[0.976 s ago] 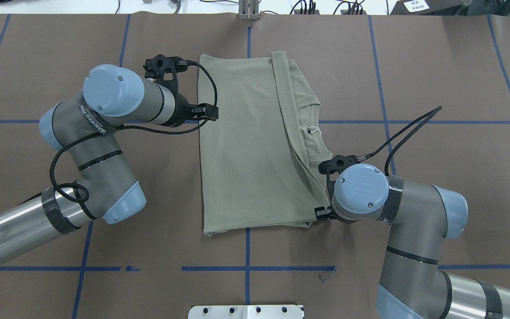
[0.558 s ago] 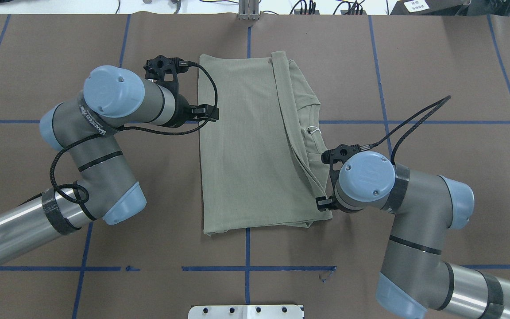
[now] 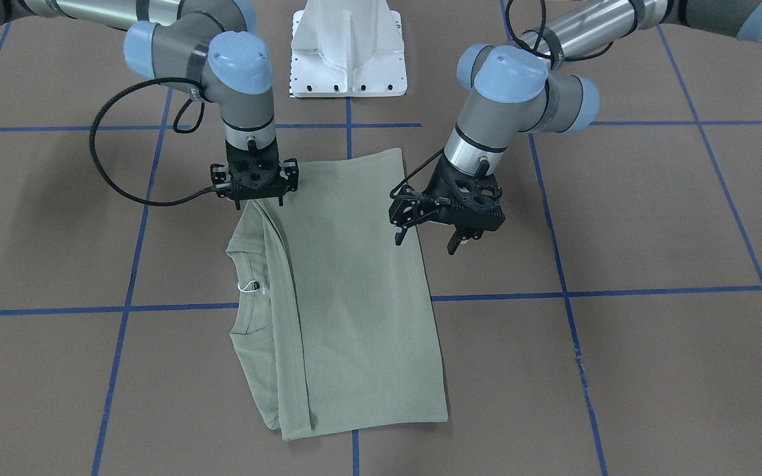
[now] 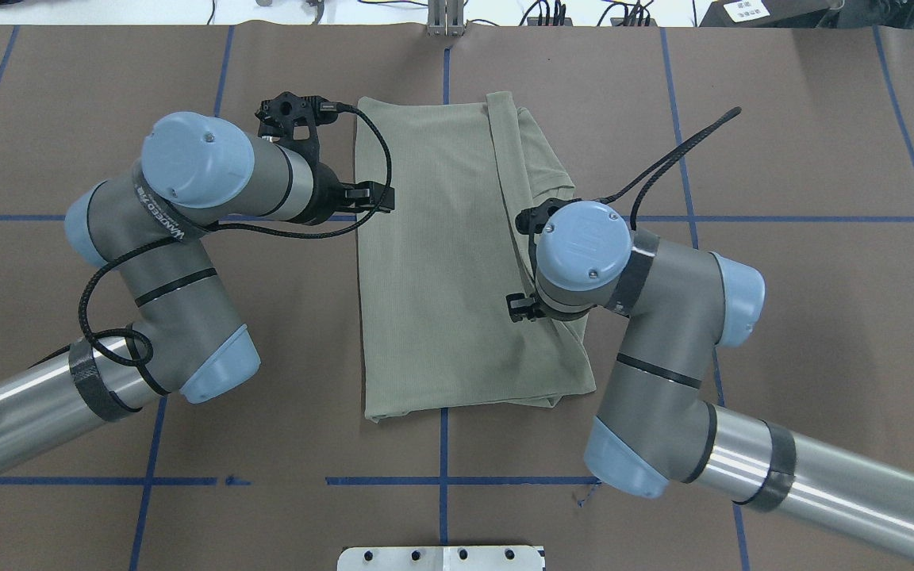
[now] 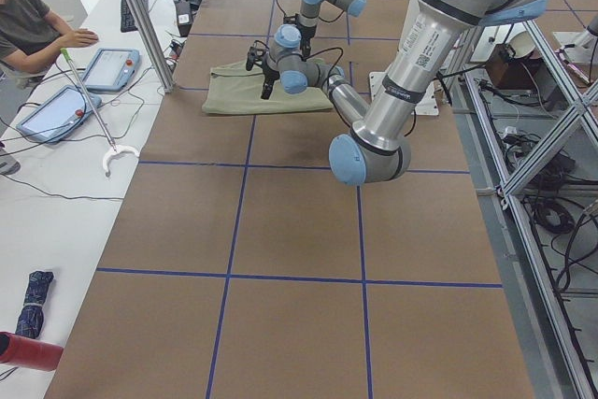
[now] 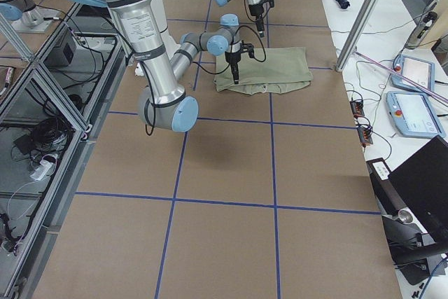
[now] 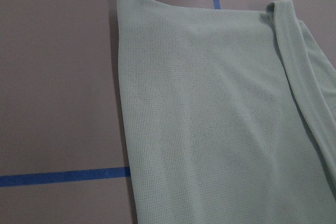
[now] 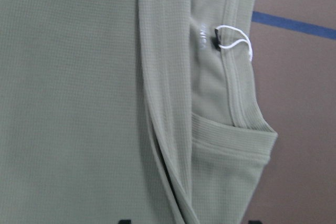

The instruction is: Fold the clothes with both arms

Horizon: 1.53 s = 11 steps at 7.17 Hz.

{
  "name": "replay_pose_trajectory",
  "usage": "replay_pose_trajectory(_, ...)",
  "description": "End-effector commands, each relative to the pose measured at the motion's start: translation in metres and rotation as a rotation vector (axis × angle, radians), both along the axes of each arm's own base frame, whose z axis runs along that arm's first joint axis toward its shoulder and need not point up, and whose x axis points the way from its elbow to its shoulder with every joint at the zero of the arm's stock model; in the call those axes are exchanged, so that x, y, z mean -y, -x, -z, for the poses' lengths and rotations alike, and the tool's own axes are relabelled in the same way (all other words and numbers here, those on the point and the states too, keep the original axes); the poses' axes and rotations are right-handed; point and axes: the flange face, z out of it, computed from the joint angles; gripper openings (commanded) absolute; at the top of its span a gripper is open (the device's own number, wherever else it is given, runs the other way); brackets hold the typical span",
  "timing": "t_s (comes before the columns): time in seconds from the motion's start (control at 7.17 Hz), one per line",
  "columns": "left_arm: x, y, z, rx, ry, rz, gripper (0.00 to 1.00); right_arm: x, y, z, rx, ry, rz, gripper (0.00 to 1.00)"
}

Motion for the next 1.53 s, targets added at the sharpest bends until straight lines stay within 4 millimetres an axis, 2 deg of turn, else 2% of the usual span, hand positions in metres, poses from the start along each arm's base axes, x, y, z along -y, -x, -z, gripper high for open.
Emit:
replay_pose_trajectory(0.0, -0.009, 0.017, 0.016, -0.03, -0.03, -0.002, 1.0, 0.022, 0.03, -0.01, -0.056, 0.004, 0.025, 0.87)
replay_pose_trajectory(0.14, -0.01, 0.017, 0.017, -0.032, -0.032, -0.004, 1.0, 0.036, 0.03, -0.02, -0.057, -0.009, 0.025, 0.85)
replay_pose_trajectory(0.28, -0.013, 0.022, 0.022, -0.043, -0.041, -0.002, 1.0, 0.045, 0.025, -0.018, -0.021, -0.02, 0.014, 0.75)
replay_pose_trajectory(0.7, -0.008, 0.036, 0.029, -0.054, -0.053, 0.016, 1.0, 0.051, 0.02, -0.007, 0.051, -0.032, 0.021, 0.62)
replay_pose_trajectory(0.98, -0.011, 0.04, 0.034, -0.064, -0.06, 0.017, 1.0, 0.061, 0.011, -0.009, 0.06, -0.032, 0.045, 0.41)
replay_pose_trajectory(1.39, -0.014, 0.042, 0.034, -0.068, -0.062, 0.014, 1.0, 0.062, 0.014, -0.016, 0.048, -0.026, 0.049, 0.4)
